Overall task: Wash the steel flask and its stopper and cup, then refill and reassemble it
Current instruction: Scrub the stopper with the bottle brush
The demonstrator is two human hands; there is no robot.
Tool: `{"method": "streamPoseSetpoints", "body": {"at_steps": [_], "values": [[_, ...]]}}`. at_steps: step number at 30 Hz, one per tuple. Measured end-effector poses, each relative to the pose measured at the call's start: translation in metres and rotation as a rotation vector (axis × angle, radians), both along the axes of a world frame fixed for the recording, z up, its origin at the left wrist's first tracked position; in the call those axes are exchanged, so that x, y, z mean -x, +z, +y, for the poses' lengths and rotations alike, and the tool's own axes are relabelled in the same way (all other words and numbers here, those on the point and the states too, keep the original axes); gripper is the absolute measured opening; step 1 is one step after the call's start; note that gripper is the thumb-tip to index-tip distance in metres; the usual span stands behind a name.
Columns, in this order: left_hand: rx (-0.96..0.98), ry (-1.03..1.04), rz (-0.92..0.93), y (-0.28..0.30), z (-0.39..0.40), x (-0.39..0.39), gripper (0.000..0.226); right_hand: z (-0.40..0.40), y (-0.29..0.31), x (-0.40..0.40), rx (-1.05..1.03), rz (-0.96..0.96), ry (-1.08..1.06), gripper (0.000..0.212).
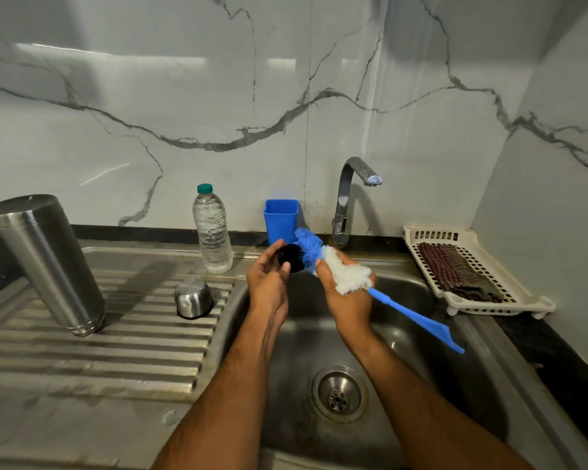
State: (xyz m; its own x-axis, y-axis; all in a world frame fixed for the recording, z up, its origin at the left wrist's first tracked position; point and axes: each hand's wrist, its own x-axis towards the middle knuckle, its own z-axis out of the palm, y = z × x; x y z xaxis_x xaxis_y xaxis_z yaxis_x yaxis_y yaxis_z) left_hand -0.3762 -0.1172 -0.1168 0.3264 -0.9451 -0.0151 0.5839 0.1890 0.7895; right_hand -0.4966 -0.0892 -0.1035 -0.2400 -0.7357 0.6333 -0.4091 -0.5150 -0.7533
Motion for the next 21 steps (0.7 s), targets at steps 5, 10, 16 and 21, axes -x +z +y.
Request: {"method": "streamPoseSetpoints", "body": {"at_steps": [5, 10, 16, 21], "values": [[-0.165, 0.112, 0.079, -0.004, -0.002, 0.003, 0.028, 0.005, -0.011, -0.002, -0.010, 0.009, -0.024, 0.016], [-0.091, -0.016, 0.114, 0.001, 0.001, 0.003, 0.040, 0.008, 0.005, -0.007, -0.222, 0.440, -0.130, 0.018], [-0.042, -0.036, -0.007, -0.002, 0.000, -0.003, 0.044, 0.010, -0.005, -0.006, -0.109, 0.044, 0.037, 0.007], [0.007, -0.033, -0.001, -0.003, -0.003, 0.004, 0.043, -0.002, -0.005, -0.001, -0.053, 0.075, 0.022, 0.017]]}}
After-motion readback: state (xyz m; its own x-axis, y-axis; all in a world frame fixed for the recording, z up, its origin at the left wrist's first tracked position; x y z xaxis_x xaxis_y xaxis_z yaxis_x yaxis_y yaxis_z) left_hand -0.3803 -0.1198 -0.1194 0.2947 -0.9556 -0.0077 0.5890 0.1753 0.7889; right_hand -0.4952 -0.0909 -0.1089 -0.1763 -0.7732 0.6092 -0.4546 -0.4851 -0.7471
